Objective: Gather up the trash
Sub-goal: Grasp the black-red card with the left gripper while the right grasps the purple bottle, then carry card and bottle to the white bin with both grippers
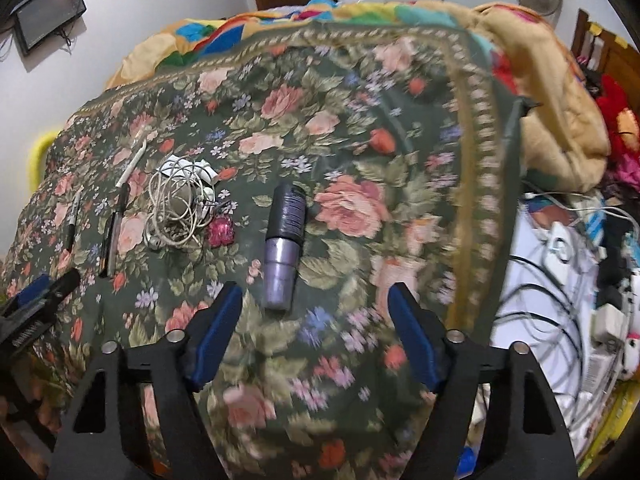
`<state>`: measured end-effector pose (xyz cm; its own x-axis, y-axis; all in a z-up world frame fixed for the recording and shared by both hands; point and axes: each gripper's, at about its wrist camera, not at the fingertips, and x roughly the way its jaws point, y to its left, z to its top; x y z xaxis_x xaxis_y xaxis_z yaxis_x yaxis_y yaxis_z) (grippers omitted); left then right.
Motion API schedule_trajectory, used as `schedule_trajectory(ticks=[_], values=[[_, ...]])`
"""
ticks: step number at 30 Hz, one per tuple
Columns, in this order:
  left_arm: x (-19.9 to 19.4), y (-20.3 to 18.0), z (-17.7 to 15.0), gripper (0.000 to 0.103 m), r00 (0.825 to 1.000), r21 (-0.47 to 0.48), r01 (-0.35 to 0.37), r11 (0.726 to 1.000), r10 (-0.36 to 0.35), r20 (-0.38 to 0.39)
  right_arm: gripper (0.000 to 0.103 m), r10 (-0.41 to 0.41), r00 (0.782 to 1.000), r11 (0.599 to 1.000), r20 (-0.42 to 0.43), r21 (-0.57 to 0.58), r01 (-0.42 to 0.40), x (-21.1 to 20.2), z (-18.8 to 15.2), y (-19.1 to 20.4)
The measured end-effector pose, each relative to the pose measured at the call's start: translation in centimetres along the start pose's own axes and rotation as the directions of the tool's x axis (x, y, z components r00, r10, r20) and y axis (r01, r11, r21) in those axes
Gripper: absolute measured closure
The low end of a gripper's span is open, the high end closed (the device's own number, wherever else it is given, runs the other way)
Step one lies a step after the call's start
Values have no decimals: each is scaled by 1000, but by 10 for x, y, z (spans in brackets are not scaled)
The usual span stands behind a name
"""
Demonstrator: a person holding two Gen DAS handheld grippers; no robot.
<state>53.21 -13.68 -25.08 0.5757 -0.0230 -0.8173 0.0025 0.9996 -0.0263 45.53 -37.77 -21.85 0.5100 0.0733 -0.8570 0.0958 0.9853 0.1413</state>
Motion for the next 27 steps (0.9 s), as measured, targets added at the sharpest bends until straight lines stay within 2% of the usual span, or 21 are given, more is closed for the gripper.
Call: schedule_trajectory(ticks=[1, 5, 7, 9, 12, 14, 16, 17, 18, 22, 27], values=[[5, -1, 2, 33, 1000, -4, 7, 1000, -7, -5, 40, 11, 1000, 1000, -3, -1, -11, 5, 2, 1], [19, 0, 10, 47, 1000, -26, 23, 999, -23, -3, 48, 17, 1000, 1000, 0, -13, -17, 20, 13, 6], [22, 0, 13, 47, 999, -30, 34, 999, -34, 6, 51, 10, 1000, 1000, 2, -20, -10, 28, 19, 8], [26, -3, 15, 48, 1000, -22, 17, 1000, -16, 13, 54, 4, 1000, 1000, 1, -14, -4, 35, 24, 8], [30, -4, 18, 49, 1000, -21, 3, 1000, -3, 19, 65, 9, 1000, 1000, -10, -7, -9, 44, 30, 8], [32, -2, 20, 49, 1000, -28, 1, 1000, 0, 24, 66, 6, 1000, 1000, -12, -3, -6, 48, 31, 8], [34, -1, 22, 60, 1000, -32, -12, 999, 13, 27, 69, -1, 1000, 1000, -2, -5, 1, 48, 30, 9], [37, 0, 23, 70, 1000, -31, -19, 999, 20, 12, 72, -7, 1000, 1000, 0, -8, 7, 49, 31, 10], [41, 1, 23, 72, 1000, -31, -18, 999, 18, 2, 77, -6, 1000, 1000, 1, -14, 6, 50, 32, 12], [42, 3, 21, 79, 1000, -20, -22, 1000, 22, 8, 78, -16, 1000, 999, 6, -43, 16, 51, 31, 15], [32, 10, 16, 79, 999, -33, 42, 999, -42, -15, 79, 25, 1000, 999, -12, -21, -26, 48, 31, 16]])
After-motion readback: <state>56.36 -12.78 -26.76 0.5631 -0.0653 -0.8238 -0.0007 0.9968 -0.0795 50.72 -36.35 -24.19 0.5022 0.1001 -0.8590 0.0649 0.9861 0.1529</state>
